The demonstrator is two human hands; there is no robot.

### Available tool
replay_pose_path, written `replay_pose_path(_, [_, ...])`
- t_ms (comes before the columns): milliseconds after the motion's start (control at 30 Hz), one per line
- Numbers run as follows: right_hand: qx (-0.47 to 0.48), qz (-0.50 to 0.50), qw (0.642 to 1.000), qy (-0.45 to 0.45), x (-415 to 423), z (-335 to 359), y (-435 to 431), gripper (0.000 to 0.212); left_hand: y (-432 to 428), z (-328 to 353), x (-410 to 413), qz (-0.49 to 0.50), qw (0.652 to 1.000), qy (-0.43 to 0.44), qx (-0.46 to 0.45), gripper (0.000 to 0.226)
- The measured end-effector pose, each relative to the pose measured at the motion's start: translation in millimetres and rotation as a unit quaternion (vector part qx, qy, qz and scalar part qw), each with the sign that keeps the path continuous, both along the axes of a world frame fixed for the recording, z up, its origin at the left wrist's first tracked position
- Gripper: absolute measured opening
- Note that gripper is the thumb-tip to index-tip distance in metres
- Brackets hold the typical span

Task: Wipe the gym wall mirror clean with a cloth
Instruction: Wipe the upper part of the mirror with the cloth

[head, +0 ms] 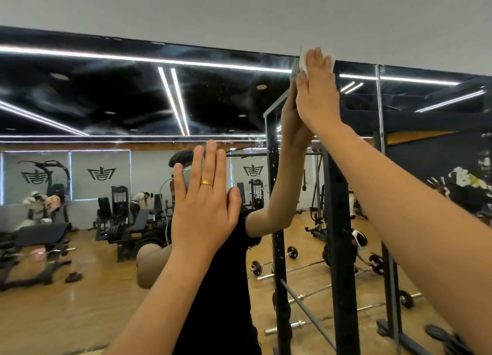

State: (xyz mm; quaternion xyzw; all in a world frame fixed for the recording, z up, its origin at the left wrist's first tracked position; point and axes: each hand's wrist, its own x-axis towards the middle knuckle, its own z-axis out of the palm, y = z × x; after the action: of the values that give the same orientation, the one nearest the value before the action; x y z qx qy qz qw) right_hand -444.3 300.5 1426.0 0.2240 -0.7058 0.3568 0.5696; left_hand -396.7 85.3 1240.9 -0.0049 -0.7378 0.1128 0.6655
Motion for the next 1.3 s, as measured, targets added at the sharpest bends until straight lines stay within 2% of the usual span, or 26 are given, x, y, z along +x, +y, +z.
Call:
replay_pose_path(133, [0.038,0.012,0.999,0.018,13,0,-28,0.054,0,0,0,0.003,1.000,0.003,0.000,0.070])
replay_pose_path(300, [0.178,0.027,0.981,0.077,22,-14,-57,0.054,-1,0,0,0.005,1.000,0.006,-0.003,0.070])
replay_pose_path(500, [0.356,0.042,0.925,0.121,8,-48,-31,0.056,-3,1,0,0.003,1.000,0.006,-0.006,0.070])
replay_pose_path(600, [0.423,0.045,0.895,0.134,2,-69,-15,0.056,-3,0,-1,0.001,1.000,0.003,-0.004,0.071])
replay_pose_path(667, [0.455,0.014,0.878,0.152,1,-72,-4,0.056,-2,0,-1,-0.002,1.000,0.001,-0.001,0.071])
replay_pose_path(733, [0.441,-0.016,0.883,0.160,2,-65,-1,0.058,-1,-1,0,-0.002,1.000,0.002,0.001,0.071])
replay_pose_path(833, [0.312,0.004,0.945,0.100,7,-52,-14,0.058,1,-1,0,0.001,1.000,0.002,0.000,0.071])
replay_pose_path(900, [0.219,0.038,0.972,0.078,14,-41,-29,0.057,1,-1,-1,0.002,1.000,0.004,0.000,0.071])
replay_pose_path(1033, [0.103,0.091,0.989,0.062,29,-6,-60,0.051,0,0,-2,0.000,1.000,0.008,-0.001,0.071])
replay_pose_path(1167, [0.147,0.072,0.984,0.069,39,15,-75,0.049,-1,0,-1,0.001,1.000,0.010,0.000,0.071])
replay_pose_path(1300, [0.301,0.076,0.944,0.110,36,-15,-65,0.054,-2,-2,-1,0.007,1.000,0.011,-0.002,0.071])
